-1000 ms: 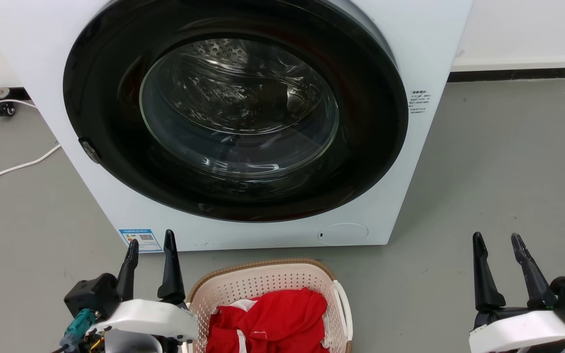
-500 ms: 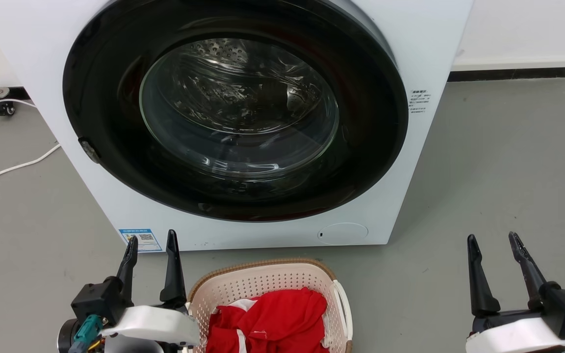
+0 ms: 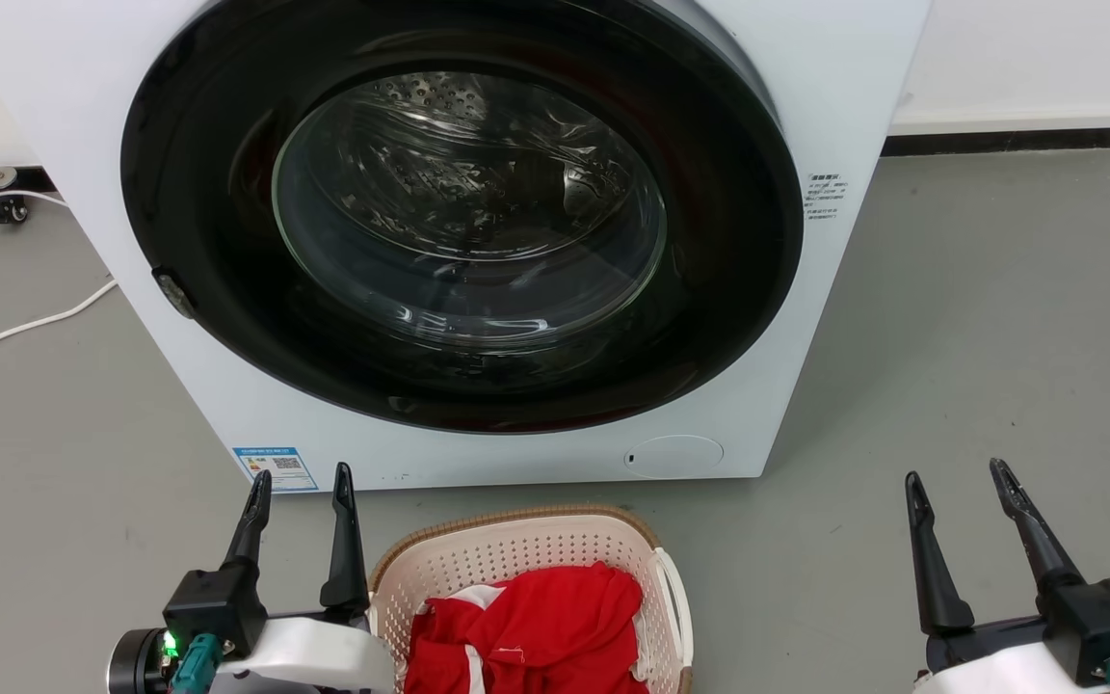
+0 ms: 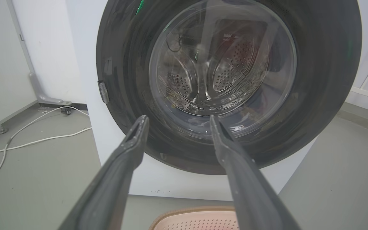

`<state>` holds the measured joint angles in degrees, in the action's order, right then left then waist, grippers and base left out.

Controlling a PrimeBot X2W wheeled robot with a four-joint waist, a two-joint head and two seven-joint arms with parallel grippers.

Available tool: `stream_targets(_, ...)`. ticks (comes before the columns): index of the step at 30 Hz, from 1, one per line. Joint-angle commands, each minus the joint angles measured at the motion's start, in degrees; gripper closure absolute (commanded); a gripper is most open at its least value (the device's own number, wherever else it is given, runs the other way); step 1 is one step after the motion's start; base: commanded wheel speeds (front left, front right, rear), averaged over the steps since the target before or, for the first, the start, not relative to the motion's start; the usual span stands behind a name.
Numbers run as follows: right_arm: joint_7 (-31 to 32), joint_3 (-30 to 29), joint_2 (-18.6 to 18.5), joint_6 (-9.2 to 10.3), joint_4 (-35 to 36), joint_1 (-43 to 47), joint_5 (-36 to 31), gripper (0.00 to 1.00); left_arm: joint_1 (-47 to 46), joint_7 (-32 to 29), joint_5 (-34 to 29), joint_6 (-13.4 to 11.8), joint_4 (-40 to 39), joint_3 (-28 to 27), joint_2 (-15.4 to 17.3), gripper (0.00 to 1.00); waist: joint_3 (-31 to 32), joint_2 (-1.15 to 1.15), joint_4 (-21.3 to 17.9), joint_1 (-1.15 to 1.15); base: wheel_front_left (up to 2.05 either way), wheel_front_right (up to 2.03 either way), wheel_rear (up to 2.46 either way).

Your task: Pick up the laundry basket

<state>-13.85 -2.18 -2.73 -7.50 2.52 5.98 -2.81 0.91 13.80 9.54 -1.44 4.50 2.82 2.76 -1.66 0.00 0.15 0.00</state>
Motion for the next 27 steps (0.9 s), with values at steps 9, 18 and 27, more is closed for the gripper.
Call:
stream_targets(9,-1.1,-0.2,-0.3,0.02,0.7,1.2,-2.6,0.00,0.9,1.2,-4.2,-0.5,0.1,0.1,0.2,0.00,-0.1,0.00,0.1,0.00,0.00,0.00,0.00)
stream_targets(18,-1.4,-0.8,-0.3,0.03,-0.4,1.1,-1.0,0.00,1.1,1.4,-5.3,-0.6,0.4,0.1,0.2,0.00,-0.2,0.00,0.0,0.00,0.00,0.00,0.00)
stream_targets(27,-1.4,-1.2,-0.3,0.03,-1.6,1.1,1.0,0.00,1.1,1.4,-5.7,-0.9,0.8,0.1,0.2,0.00,-0.1,0.00,0.1,0.00,0.00,0.00,0.00)
